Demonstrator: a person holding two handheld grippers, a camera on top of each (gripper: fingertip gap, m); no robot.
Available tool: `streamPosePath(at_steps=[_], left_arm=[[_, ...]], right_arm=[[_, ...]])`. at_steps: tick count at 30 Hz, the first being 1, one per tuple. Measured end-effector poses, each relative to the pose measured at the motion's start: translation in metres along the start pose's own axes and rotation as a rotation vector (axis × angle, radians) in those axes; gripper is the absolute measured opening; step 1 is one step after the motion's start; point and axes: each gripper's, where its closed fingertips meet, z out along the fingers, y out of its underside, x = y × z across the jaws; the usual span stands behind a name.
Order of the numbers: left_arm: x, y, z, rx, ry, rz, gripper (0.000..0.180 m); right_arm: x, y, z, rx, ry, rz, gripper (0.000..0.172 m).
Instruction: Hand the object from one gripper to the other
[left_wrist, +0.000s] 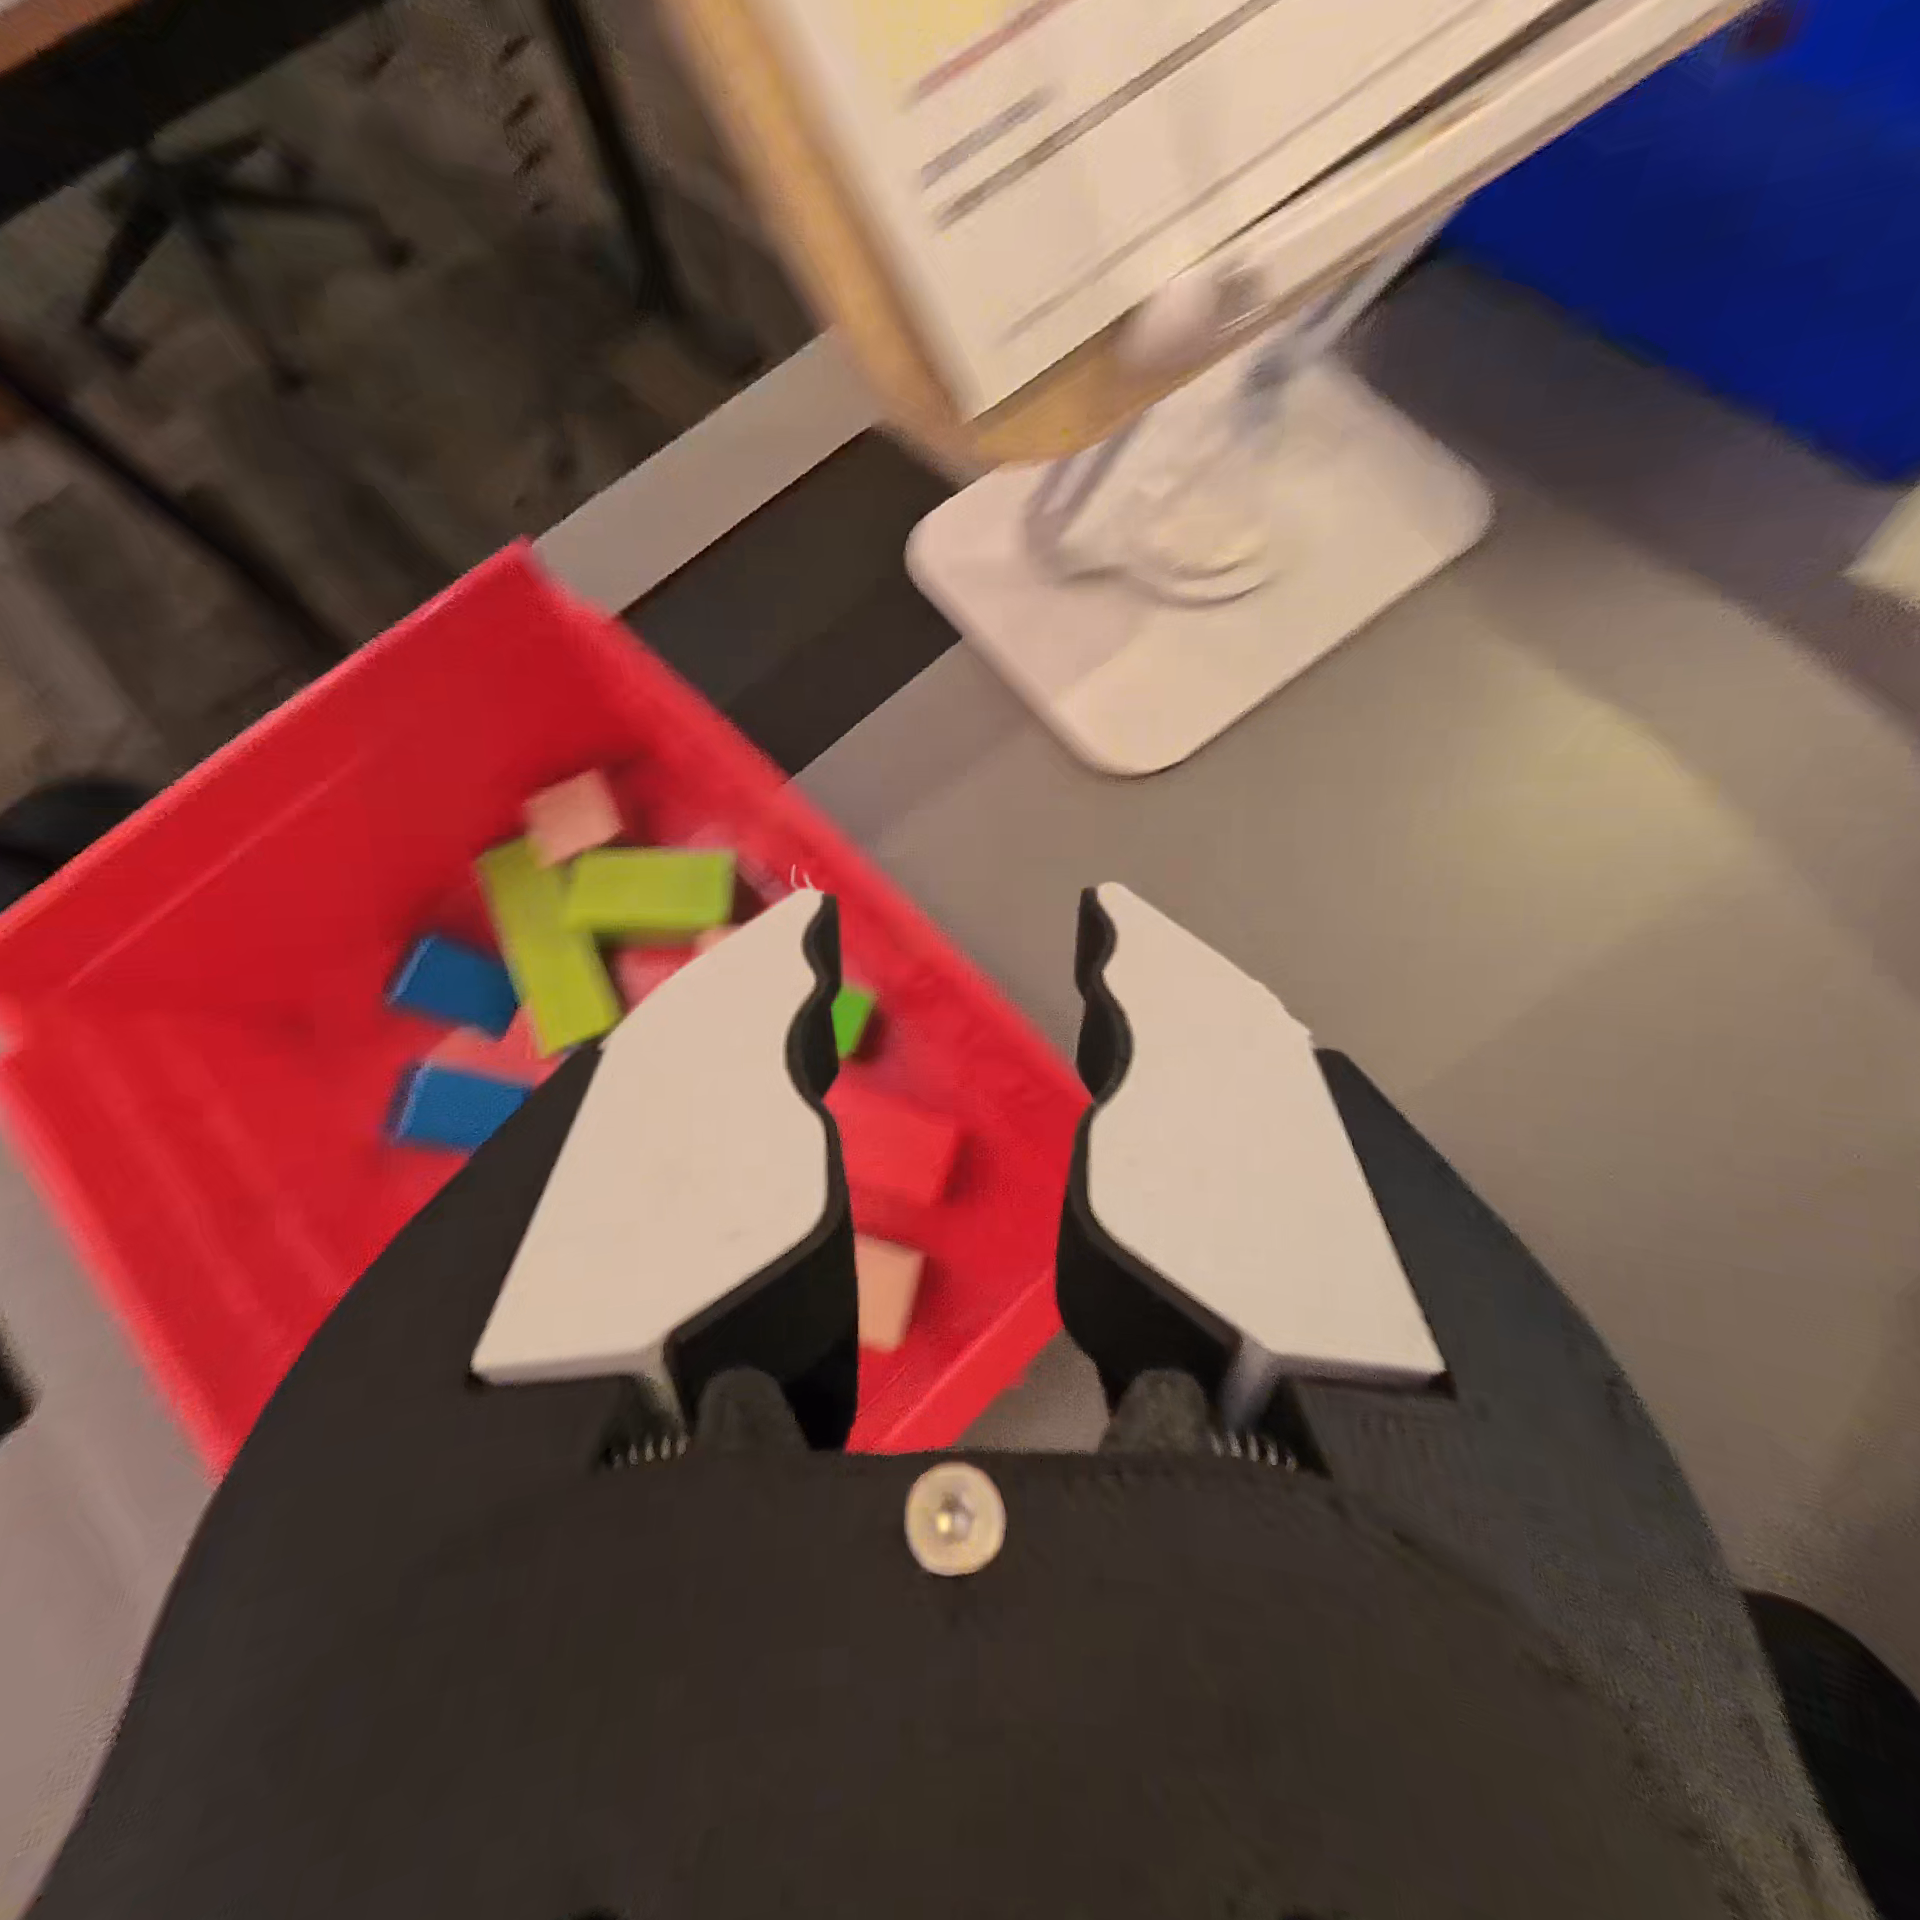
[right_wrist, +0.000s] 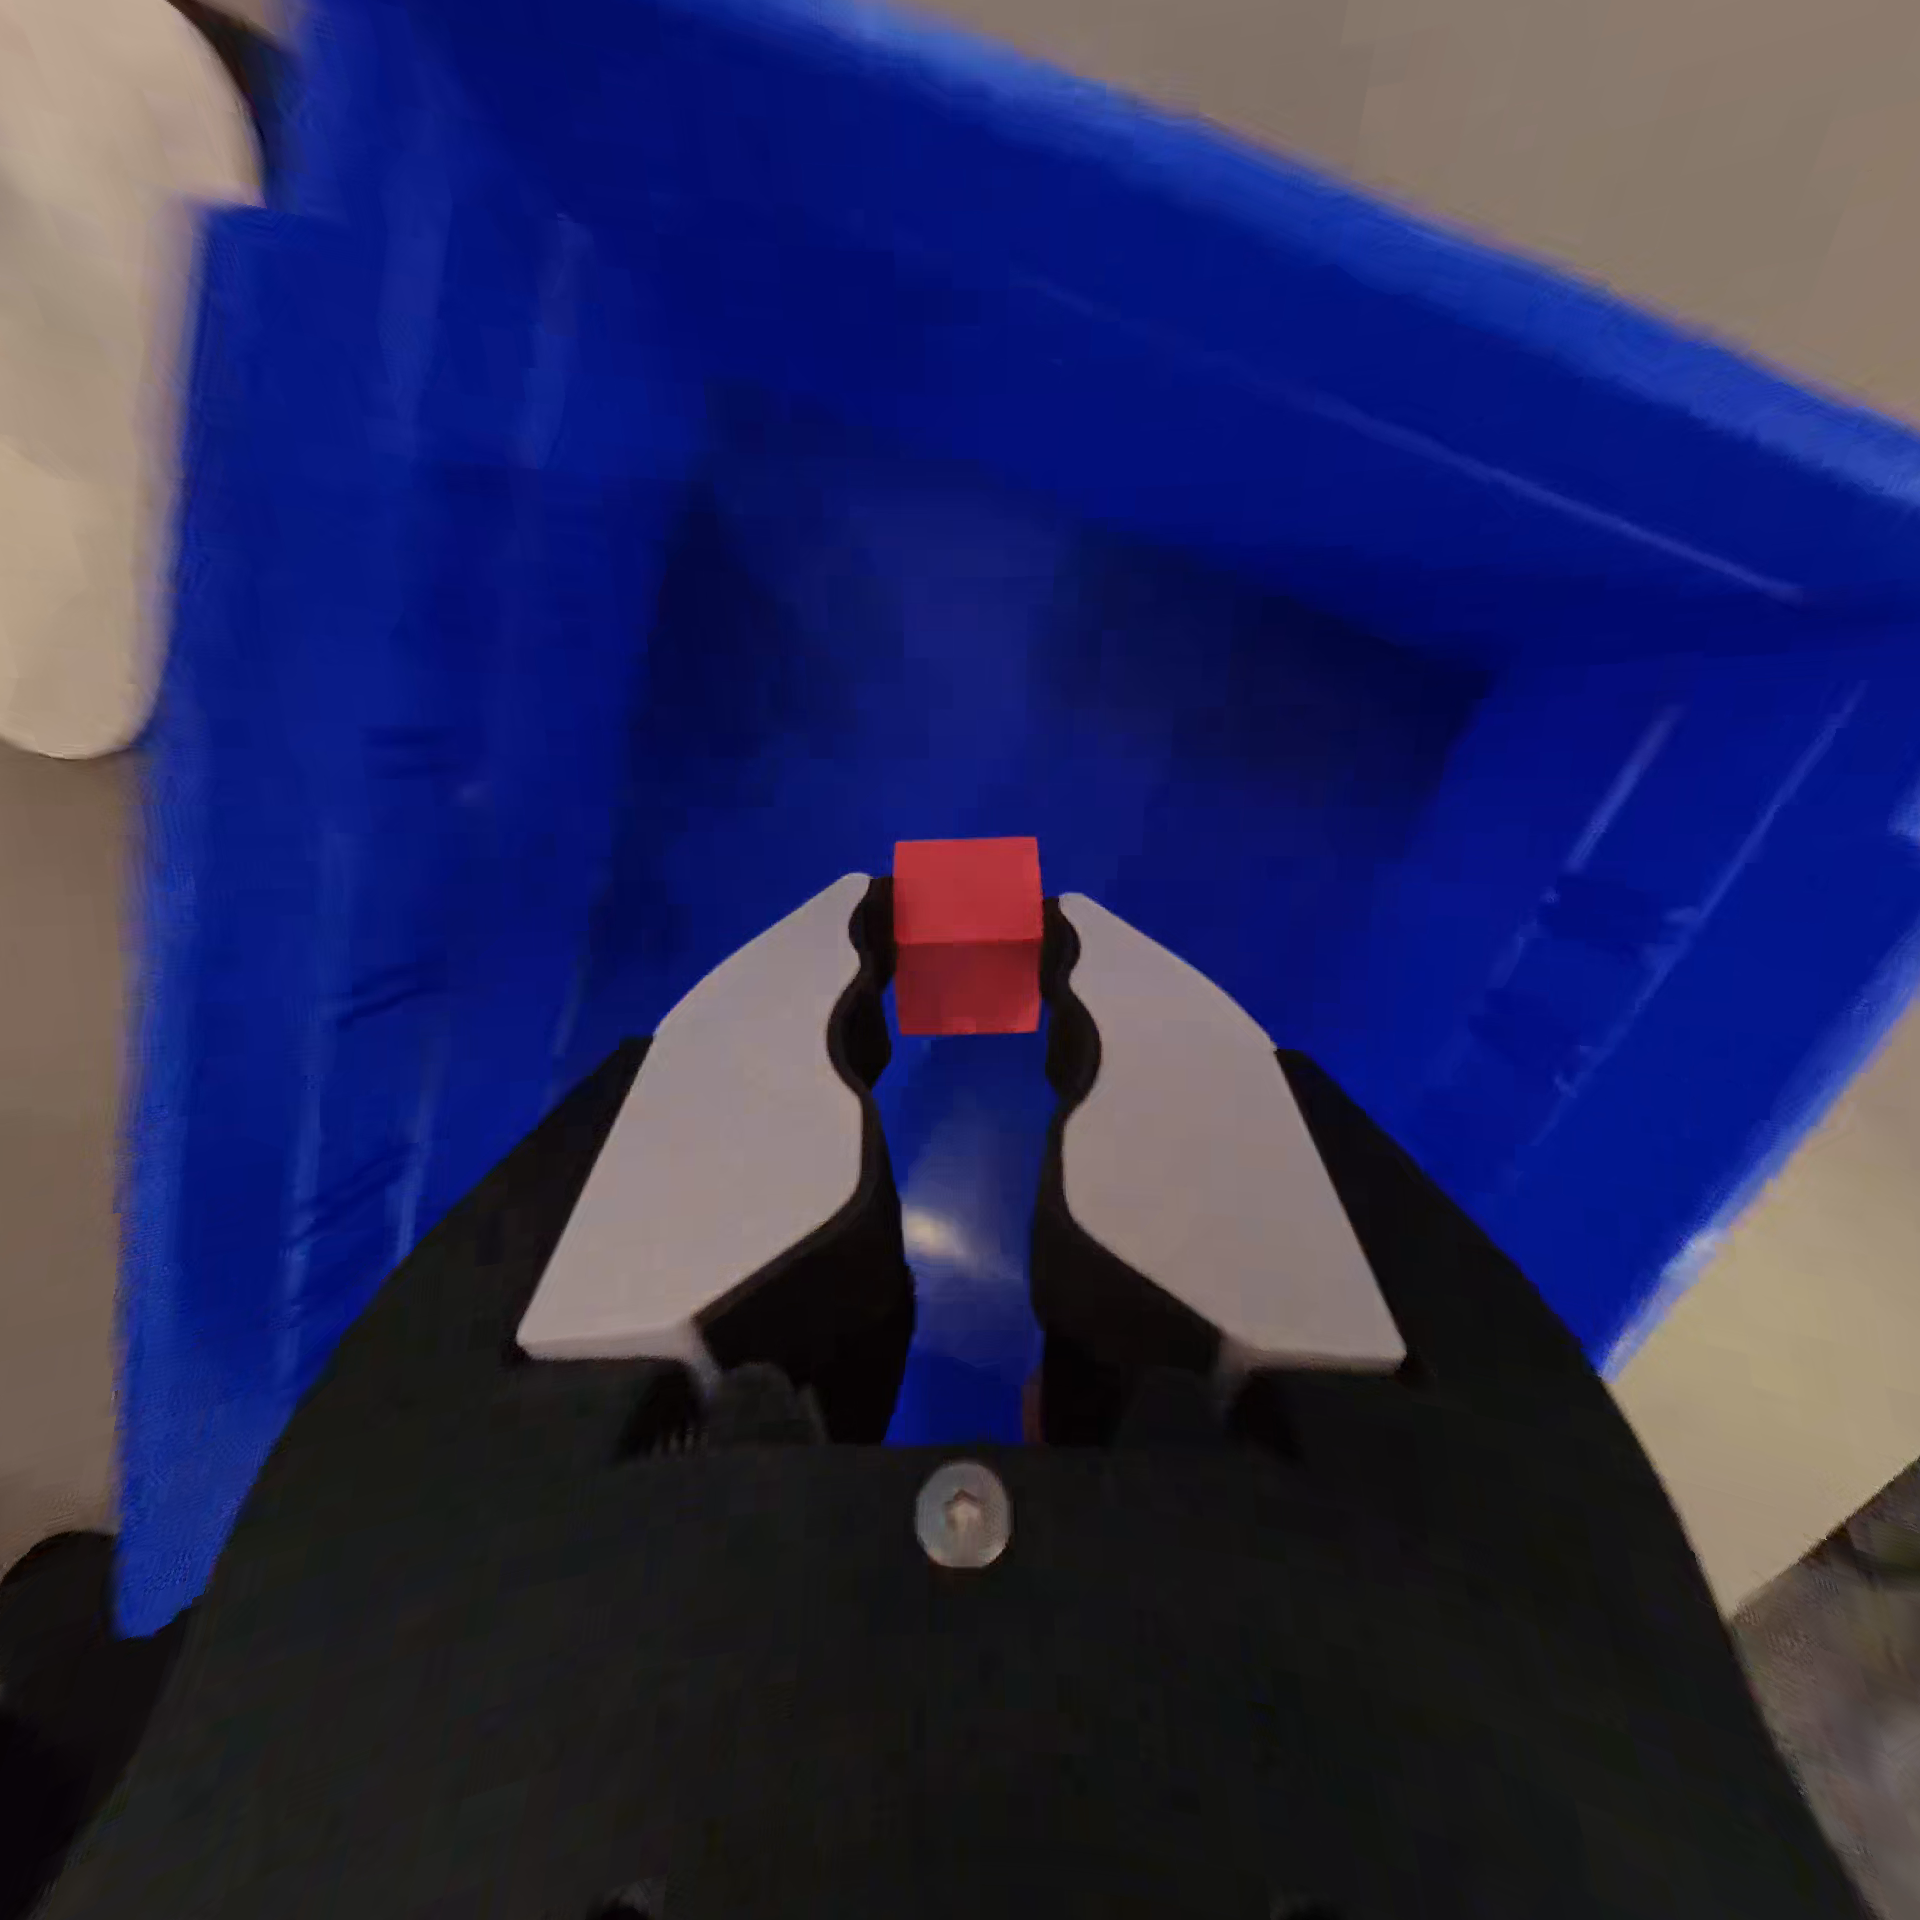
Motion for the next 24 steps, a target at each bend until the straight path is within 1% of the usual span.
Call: streamPosePath(at_steps=[1, 2, 5, 7, 9, 11, 13, 16, 20, 21, 22, 24], left_arm=[[-0.021, 0.013, 0.004, -0.061, -0.064, -0.027, 0.044], [-0.041, 0.027, 0.008, -0.131, -0.119, -0.055, 0.045], [-0.083, 0.051, 0.024, -0.22, -0.186, -0.126, 0.045], [-0.103, 0.068, 0.037, -0.314, -0.21, -0.158, 0.05], [-0.118, 0.078, 0.055, -0.363, -0.22, -0.175, 0.048], [-0.128, 0.091, 0.074, -0.443, -0.228, -0.159, 0.051], [-0.139, 0.099, 0.091, -0.497, -0.249, -0.135, 0.049], [-0.147, 0.113, 0.11, -0.565, -0.232, -0.18, 0.053], [-0.152, 0.126, 0.123, -0.632, -0.227, -0.212, 0.052], [-0.151, 0.127, 0.126, -0.637, -0.208, -0.223, 0.047], [-0.15, 0.124, 0.13, -0.611, -0.191, -0.255, 0.045], [-0.148, 0.123, 0.133, -0.602, -0.16, -0.324, 0.034]], right_arm=[[0.009, 0.004, 0.011, -0.064, 0.021, 0.004, 0.025], [0.015, 0.004, 0.02, -0.096, 0.043, 0.003, 0.025], [0.021, 0.001, 0.037, -0.154, 0.044, 0.007, 0.026], [0.022, -0.005, 0.041, -0.17, 0.053, 0.006, 0.025], [0.023, -0.013, 0.044, -0.161, 0.071, -0.007, 0.026], [0.021, -0.017, 0.05, -0.16, 0.067, -0.014, 0.027], [0.021, -0.016, 0.052, -0.169, 0.081, -0.021, 0.044], [0.015, -0.021, 0.039, -0.076, 0.07, -0.013, 0.058], [0.007, -0.025, -0.004, 0.101, 0.071, -0.008, 0.057], [0.006, -0.023, -0.015, 0.134, 0.074, -0.004, 0.056], [0.005, -0.021, -0.025, 0.16, 0.08, -0.003, 0.055], [0.002, -0.015, -0.042, 0.201, 0.094, -0.013, 0.054]])
